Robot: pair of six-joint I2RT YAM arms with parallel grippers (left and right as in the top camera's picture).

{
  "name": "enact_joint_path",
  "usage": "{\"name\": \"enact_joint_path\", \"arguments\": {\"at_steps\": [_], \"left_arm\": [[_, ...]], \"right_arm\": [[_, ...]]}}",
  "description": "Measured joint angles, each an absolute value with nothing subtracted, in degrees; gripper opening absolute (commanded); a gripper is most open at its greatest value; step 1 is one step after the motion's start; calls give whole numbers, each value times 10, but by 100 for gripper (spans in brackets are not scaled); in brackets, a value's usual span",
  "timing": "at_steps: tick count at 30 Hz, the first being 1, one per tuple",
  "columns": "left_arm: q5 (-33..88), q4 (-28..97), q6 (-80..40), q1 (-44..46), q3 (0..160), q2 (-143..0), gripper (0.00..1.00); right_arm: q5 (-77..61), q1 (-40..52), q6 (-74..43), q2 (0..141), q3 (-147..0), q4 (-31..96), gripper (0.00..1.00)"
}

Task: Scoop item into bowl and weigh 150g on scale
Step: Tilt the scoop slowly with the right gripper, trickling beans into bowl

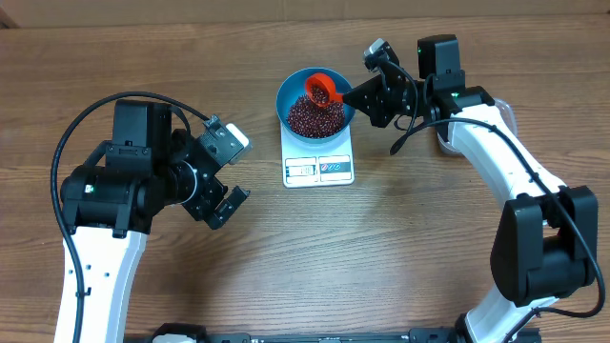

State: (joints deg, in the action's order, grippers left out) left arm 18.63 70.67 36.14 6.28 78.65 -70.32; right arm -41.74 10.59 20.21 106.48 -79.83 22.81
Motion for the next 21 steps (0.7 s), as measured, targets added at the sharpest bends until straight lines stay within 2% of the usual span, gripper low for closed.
{"name": "enact_joint_path", "arguments": {"at_steps": [21], "left_arm": [[186, 707, 361, 63, 787, -703, 100]], "right_arm": [[-390, 110, 210, 1065, -798, 203, 4]]}}
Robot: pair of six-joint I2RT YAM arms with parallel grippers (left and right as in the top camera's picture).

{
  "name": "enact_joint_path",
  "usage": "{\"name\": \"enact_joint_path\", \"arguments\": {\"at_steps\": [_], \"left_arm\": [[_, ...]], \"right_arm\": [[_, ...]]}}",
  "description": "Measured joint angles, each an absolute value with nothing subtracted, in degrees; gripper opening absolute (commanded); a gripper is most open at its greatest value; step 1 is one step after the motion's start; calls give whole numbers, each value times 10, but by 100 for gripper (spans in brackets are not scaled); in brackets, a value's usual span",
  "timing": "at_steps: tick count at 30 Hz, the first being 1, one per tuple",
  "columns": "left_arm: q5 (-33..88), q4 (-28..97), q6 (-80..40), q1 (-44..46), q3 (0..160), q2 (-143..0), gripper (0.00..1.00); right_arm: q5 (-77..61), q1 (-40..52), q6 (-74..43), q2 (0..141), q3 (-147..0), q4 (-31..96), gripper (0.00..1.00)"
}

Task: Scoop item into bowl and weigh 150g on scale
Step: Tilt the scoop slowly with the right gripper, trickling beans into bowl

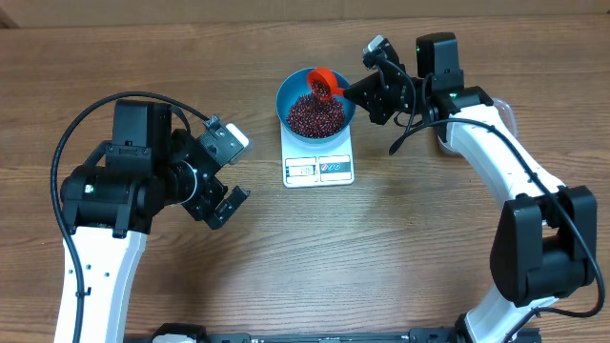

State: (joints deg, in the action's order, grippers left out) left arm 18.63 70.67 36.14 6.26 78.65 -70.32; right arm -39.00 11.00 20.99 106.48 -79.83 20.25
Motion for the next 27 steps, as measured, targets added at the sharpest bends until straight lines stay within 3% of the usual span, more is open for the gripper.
{"name": "enact_joint_path", "arguments": {"at_steps": [27], "left_arm": [[186, 707, 361, 63, 787, -703, 100]], "right_arm": [[-398, 110, 210, 1065, -798, 219, 4]]}}
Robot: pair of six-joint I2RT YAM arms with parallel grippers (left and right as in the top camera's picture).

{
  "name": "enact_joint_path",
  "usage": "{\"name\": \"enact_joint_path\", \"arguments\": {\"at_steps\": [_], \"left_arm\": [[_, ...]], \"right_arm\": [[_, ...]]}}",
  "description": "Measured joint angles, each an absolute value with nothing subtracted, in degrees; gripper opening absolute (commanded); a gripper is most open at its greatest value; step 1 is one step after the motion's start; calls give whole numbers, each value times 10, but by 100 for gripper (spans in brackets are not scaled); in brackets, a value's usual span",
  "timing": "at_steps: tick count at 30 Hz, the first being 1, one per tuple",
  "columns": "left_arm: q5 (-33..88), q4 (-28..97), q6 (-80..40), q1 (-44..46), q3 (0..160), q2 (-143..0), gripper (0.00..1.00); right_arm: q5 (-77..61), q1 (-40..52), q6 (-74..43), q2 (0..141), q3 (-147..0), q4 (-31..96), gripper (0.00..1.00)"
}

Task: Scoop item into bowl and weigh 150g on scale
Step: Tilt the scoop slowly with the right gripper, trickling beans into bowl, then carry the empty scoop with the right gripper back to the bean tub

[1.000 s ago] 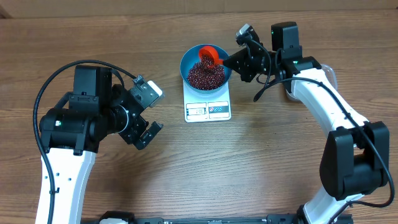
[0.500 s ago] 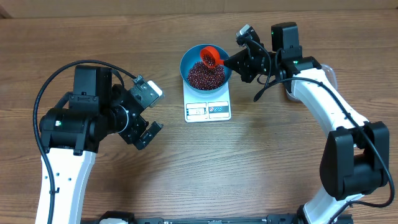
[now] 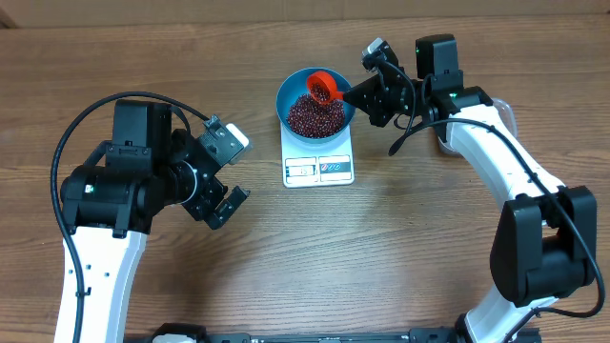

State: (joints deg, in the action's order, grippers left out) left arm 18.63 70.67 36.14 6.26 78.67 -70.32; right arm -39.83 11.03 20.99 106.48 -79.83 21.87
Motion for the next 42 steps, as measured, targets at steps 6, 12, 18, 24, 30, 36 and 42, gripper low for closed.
{"name": "enact_joint_path", "arguments": {"at_steps": [6, 12, 18, 24, 30, 36, 42], "left_arm": [[186, 707, 361, 63, 787, -703, 100], [186, 707, 361, 63, 787, -703, 100], [186, 707, 361, 63, 787, -703, 100], [186, 707, 361, 63, 787, -703, 100], [186, 707, 361, 63, 787, -703, 100], [186, 707, 362, 63, 787, -703, 100], [186, 707, 361, 63, 787, -703, 100]], "right_arm": [[-398, 110, 210, 1065, -798, 219, 4], [-402, 110, 202, 1065, -798, 216, 4], [-433, 106, 145, 1065, -798, 185, 4], [-472, 90, 88, 1065, -798, 173, 4], [-495, 46, 44, 1065, -798, 172, 4], [-535, -42, 23, 1065, -798, 172, 4], [-552, -152, 17, 1065, -798, 176, 4]]}}
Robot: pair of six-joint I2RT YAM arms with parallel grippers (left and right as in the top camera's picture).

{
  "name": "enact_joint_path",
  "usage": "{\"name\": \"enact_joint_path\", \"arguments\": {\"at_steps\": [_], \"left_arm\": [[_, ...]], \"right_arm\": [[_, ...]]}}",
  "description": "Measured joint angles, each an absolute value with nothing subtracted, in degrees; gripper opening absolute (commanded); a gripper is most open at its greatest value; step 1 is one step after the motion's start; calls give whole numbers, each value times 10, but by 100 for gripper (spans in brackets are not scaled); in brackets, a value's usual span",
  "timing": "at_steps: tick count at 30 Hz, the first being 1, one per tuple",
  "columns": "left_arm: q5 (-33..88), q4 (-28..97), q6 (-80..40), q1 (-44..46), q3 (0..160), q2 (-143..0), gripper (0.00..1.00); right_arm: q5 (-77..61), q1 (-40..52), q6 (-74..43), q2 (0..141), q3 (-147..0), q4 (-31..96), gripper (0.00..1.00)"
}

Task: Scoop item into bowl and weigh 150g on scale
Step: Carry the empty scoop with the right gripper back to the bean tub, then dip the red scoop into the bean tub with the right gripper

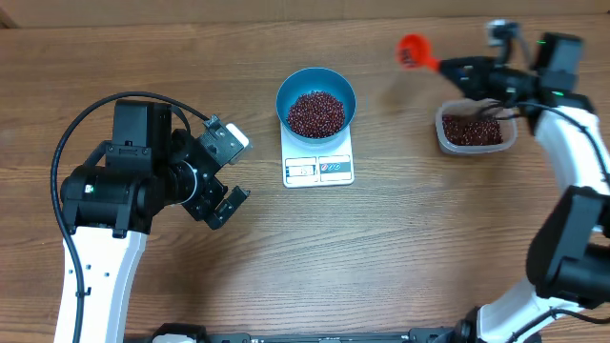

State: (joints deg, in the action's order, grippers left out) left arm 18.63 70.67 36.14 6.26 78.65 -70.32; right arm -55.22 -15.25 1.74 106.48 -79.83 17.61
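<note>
A blue bowl [284, 92] filled with dark red beans [316, 112] sits on the white scale [319, 170] at the table's middle back. My right gripper [448, 68] is shut on the handle of a red scoop [413, 50], held in the air right of the bowl and just left of the clear container [441, 127] of beans. The scoop's cup points left and looks blurred. At the left, my left gripper [229, 205] hangs open and empty, well apart from the scale.
The scale's display faces the front edge, its digits too small to read. A black cable loops over the left arm [105, 191]. The right arm [572, 124] reaches over the container at the far right.
My right gripper with the red scoop has moved from over the blue bowl to the right, now near the clear container. The left arm has not moved.
The right gripper held the scoop over the bowl, tilted into the beans. It stayed there through the following two moments with small changes of tilt. Now the scoop is away from the bowl, by the clear container. The left arm stayed still throughout.
</note>
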Motion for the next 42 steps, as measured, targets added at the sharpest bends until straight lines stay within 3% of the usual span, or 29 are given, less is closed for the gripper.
{"name": "enact_joint_path", "arguments": {"at_steps": [7, 13, 28, 42], "left_arm": [[186, 707, 361, 63, 787, -703, 100], [186, 707, 361, 63, 787, -703, 100], [186, 707, 361, 63, 787, -703, 100], [186, 707, 361, 63, 787, -703, 100]], "right_arm": [[-555, -283, 33, 1065, -798, 243, 4], [-527, -330, 119, 1065, -798, 375, 4], [-273, -252, 211, 1066, -798, 447, 3], [-223, -235, 213, 1054, -798, 453, 4]]}}
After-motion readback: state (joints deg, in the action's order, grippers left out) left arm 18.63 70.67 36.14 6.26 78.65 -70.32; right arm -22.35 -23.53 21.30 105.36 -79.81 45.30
